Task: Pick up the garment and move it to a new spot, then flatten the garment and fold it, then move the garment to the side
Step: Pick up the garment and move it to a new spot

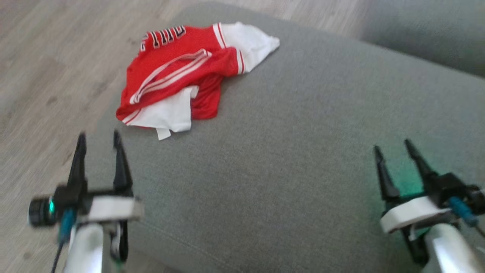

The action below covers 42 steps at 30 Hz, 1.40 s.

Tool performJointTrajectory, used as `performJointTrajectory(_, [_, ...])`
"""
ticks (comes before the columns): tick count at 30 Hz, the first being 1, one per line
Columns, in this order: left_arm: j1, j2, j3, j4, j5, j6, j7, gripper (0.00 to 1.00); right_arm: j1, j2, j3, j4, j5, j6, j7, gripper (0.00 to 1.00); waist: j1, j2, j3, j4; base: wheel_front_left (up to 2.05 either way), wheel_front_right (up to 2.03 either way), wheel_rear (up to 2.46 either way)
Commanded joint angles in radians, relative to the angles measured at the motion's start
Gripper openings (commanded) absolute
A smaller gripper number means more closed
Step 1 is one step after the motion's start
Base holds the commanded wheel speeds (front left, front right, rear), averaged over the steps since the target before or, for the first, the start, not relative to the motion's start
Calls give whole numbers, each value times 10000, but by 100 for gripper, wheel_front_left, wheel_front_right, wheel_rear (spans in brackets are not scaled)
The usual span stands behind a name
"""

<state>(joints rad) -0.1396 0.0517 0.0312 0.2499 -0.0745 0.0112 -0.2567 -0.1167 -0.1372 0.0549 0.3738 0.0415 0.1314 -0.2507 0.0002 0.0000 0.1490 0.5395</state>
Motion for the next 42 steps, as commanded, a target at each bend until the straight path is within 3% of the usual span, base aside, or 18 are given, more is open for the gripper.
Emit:
performJointTrajectory(1, [-819, 152, 224, 103, 59, -152, -51, 100, -367, -262, 131, -405, -85, -7, -110, 100, -2, 0, 741, 88, 0, 0, 0])
performJointTrajectory(5, [-2698, 508, 76, 2171, 40, -607, -42, 100, -491, -785, -1, -663, -254, -7, -110, 100, -2, 0, 1412, -3, 0, 0, 0])
performJointTrajectory(13, [-5619, 1296, 251, 6440, -408, -987, 1065, 100, -1235, -1354, 506, -890, -292, -7, -111, 100, -2, 0, 2561, -870, 0, 0, 0])
performJointTrajectory(25, [-7458, 2156, 137, 9272, -490, -1101, 540, 100, -1864, -1815, 616, -986, -294, -7, -111, 100, -2, 0, 3853, -1491, 0, 0, 0])
performJointTrajectory(26, [-7537, 2177, 114, 9379, -498, -1119, 464, 64, -1880, -1833, 608, -990, -291, -7, -111, 100, -2, 0, 3904, -1500, 0, 0, 0])
performJointTrajectory(27, [-7610, 2194, 75, 9448, -495, -1144, 371, 9, -1891, -1849, 600, -991, -288, -7, -111, 100, -2, 0, 3932, -1500, 0, 0, 0])
performJointTrajectory(28, [-7678, 2207, 60, 9500, -515, -1166, 285, 0, -1901, -1860, 596, -988, -283, -7, -111, 100, -2, 0, 3951, -1499, 0, 0, 0])
performJointTrajectory(33, [-7962, 2354, -223, 9108, -289, -1162, -22, 0, -2050, -1719, 631, -1005, -278, -7, -111, 100, -2, 0, 3650, -1598, 0, 0, 0])
performJointTrajectory(42, [-8038, 2906, -574, 5906, 255, -1012, -48, 0, -2022, -780, 666, -1076, -211, -7, -111, 100, -2, 0, 1976, -2412, 0, 0, 0])
